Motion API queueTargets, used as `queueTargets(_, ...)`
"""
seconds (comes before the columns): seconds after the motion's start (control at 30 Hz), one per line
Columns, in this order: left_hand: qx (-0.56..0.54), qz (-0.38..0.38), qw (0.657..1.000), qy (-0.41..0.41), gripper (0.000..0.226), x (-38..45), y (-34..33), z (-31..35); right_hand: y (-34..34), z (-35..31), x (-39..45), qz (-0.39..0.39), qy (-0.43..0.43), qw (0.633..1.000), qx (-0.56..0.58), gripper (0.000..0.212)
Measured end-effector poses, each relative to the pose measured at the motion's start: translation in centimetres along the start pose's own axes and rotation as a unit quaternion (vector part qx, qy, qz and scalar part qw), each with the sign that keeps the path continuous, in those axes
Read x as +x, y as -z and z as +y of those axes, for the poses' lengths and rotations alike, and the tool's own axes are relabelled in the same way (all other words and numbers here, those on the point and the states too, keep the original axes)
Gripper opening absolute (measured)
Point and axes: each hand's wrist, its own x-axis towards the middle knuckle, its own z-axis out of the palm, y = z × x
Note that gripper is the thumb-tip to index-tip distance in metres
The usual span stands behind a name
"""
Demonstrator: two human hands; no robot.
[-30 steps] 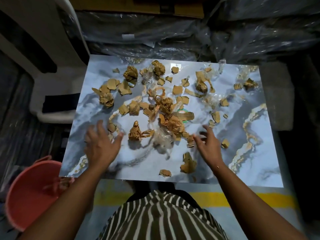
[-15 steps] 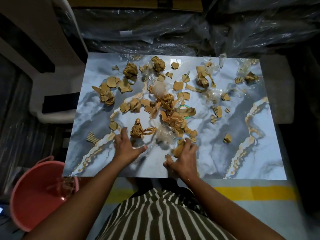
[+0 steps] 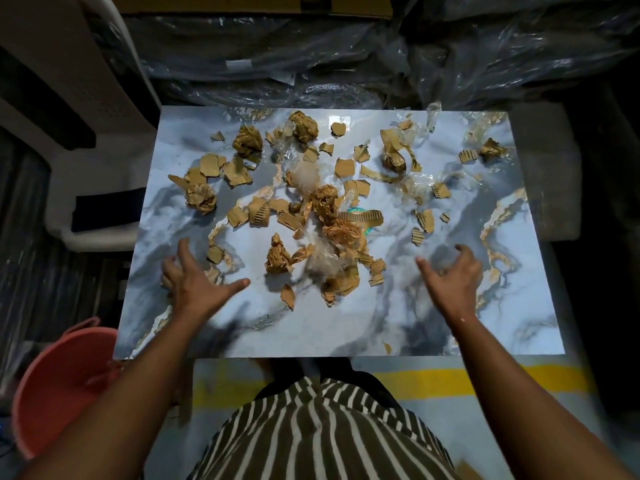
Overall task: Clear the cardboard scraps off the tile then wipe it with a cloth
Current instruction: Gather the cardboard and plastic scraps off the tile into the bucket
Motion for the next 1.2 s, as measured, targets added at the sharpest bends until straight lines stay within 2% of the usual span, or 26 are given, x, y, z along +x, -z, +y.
queueTargets(0.07,0.015,-0.082,0.996,0.008,0.156,1.5,0.6,-0.6,0.7,0.9,1.6,-0.025,-0.068,0.997,-0.029,0.083)
queueTargets(0.13,0.051,-0.144,0.988,-0.016,0.163,2.0,0.4,0.0,0.1,0.5,2.0,-0.055,-0.078,0.994,-0.051,0.074)
queueTargets(0.23,0.064,-0.174,0.980,-0.077,0.160,1.4,-0.9,2.7,-2.0,-1.8,1.2,-0.089,-0.017,0.995,-0.038,0.063)
queueTargets(0.33,0.029,-0.213,0.970,-0.111,0.155,0.2,-3.0,5.8,-4.5,-4.9,0.0,-0.131,0.048,0.990,-0.007,0.053)
queueTargets(0.43,-0.015,-0.261,0.954,-0.148,0.153,-1.1,-4.6,8.1,-6.1,-7.8,-1.0,-0.193,0.119,0.974,0.009,0.054)
queueTargets(0.5,-0.019,-0.273,0.946,-0.173,0.151,-1.3,-5.1,8.7,-6.3,-8.8,-1.0,-0.242,0.166,0.956,-0.001,0.061)
queueTargets(0.6,0.019,-0.201,0.963,-0.176,0.151,-1.4,-4.6,8.3,-5.5,-9.5,-0.4,-0.249,0.182,0.951,-0.013,0.071)
queueTargets(0.67,0.062,-0.117,0.982,-0.136,0.153,-1.4,-3.3,7.1,-4.5,-9.7,0.0,-0.248,0.189,0.950,-0.033,0.085)
queueTargets(0.73,0.112,-0.067,0.989,-0.065,0.158,-1.2,-1.8,4.8,-3.7,-9.6,0.4,-0.278,0.213,0.934,-0.074,0.101)
queueTargets(0.83,0.156,-0.114,0.980,0.041,0.170,-0.6,0.0,0.8,-3.5,-9.9,0.5,-0.322,0.248,0.902,-0.143,0.134)
queueTargets(0.9,0.158,-0.141,0.975,0.060,0.174,-0.6,0.1,-0.4,-4.1,-10.4,-0.1,-0.343,0.249,0.892,-0.156,0.150)
queueTargets(1.0,0.188,-0.157,0.970,-0.006,0.174,-0.9,-1.2,1.1,-5.4,-11.3,-1.2,-0.363,0.245,0.886,-0.152,0.162)
queueTargets(1.2,0.136,-0.205,0.959,-0.138,0.170,-3.0,-5.1,6.4,-7.8,-11.8,-3.5,-0.336,0.286,0.884,-0.156,0.171)
